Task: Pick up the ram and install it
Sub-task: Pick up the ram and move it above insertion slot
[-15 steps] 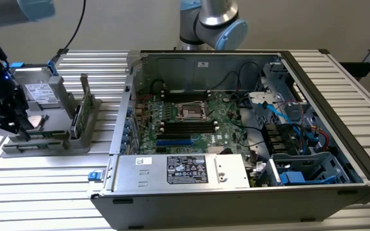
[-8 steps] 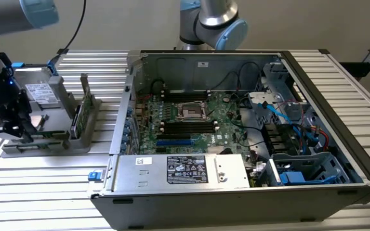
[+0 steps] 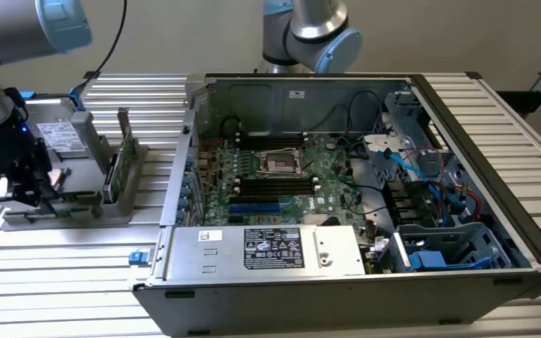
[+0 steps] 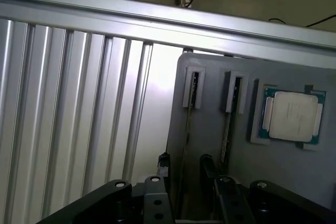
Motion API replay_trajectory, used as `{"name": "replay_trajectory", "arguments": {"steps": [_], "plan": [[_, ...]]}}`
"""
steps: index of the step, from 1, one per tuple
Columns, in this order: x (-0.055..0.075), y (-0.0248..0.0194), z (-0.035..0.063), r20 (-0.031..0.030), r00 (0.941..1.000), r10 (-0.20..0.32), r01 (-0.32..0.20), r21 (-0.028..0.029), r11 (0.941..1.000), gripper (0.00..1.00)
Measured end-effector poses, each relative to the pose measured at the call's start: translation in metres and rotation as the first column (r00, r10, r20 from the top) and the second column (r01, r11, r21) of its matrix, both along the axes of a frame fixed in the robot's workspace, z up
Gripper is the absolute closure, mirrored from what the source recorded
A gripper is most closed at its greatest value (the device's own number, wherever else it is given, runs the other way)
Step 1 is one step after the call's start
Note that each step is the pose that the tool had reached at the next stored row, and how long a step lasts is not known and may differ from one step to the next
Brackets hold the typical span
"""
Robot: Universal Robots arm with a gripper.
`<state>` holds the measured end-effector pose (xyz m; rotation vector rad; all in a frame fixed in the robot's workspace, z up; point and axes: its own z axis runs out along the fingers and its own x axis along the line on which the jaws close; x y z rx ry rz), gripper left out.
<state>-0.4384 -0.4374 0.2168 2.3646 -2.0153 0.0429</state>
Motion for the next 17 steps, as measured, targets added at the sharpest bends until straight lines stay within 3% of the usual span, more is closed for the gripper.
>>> {"name": "replay_trajectory", "arguments": {"steps": [17], "plan": [[0.001,-0.0002,-0.0239,-0.0002,1.0000,0.001,-0.001,0.0002,1.0000,0.64]]}}
